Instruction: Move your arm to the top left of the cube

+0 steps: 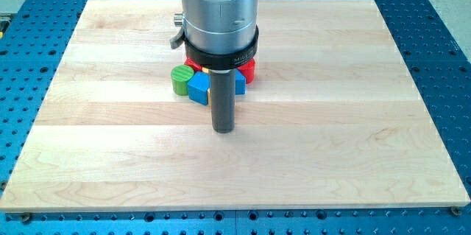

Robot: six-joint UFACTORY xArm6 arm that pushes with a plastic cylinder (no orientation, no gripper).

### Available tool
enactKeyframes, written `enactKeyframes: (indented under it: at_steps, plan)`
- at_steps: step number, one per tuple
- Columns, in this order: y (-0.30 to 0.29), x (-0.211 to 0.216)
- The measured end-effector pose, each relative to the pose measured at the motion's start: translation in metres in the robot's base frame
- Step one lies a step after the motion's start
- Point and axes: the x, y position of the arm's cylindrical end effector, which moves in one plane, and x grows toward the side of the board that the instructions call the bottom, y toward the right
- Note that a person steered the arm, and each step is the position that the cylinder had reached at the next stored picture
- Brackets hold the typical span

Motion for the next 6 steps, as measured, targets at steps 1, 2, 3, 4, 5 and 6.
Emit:
enactKeyframes:
  at_steps: [1,2,3,4,5,6]
  plan:
    - [-0.009,0.010]
    - [-0.097,0.002]
    - [-0.160,-0.023]
    - [-0.177,-0.024]
    - [-0.154,-0.029]
    - [-0.129,-0.065]
